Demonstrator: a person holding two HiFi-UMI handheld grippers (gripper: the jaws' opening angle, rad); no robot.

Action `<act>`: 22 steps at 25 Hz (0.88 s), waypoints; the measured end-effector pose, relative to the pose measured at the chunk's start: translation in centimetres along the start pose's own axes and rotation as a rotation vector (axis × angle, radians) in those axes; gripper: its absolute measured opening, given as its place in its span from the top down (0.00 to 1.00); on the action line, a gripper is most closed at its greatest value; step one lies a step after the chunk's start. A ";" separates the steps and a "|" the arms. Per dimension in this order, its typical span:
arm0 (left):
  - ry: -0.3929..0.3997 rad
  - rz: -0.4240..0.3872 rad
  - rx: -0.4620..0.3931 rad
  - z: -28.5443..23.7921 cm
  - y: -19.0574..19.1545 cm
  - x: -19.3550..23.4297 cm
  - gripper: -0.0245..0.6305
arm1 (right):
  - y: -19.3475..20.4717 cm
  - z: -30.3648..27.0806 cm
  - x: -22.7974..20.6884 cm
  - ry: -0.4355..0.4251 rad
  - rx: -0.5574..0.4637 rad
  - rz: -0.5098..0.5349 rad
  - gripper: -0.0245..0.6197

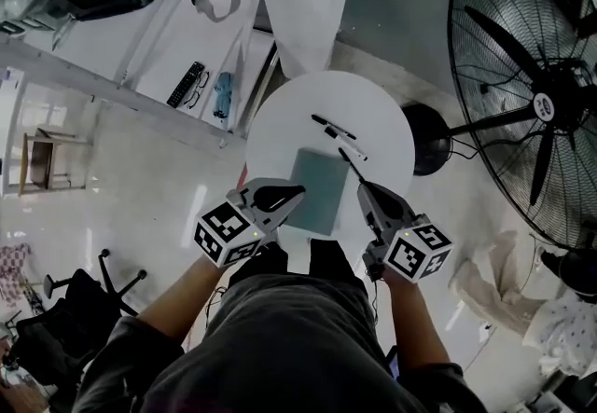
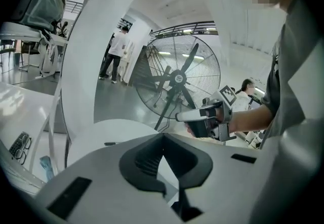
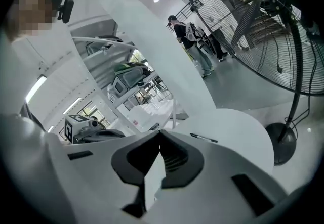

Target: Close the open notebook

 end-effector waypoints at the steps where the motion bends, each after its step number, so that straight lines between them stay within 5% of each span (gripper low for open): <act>1: 0.000 -0.001 -0.012 0.5 -0.2 0.0 0.94 | -0.2 -0.1 0.4 -0.002 -0.003 0.007 0.93; 22: -0.049 -0.045 -0.195 9.5 -3.3 1.9 0.94 | -3.5 -2.4 7.6 -0.057 -0.050 0.137 0.94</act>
Point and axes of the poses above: the fingertips, and each gripper's own axes: z backward along the fingers, x to its left, y out of its underside, the point moved 10 cm from there along z, backward along the fingers, and after that the axes turned 2 degrees about z, right-handed, at the moved point
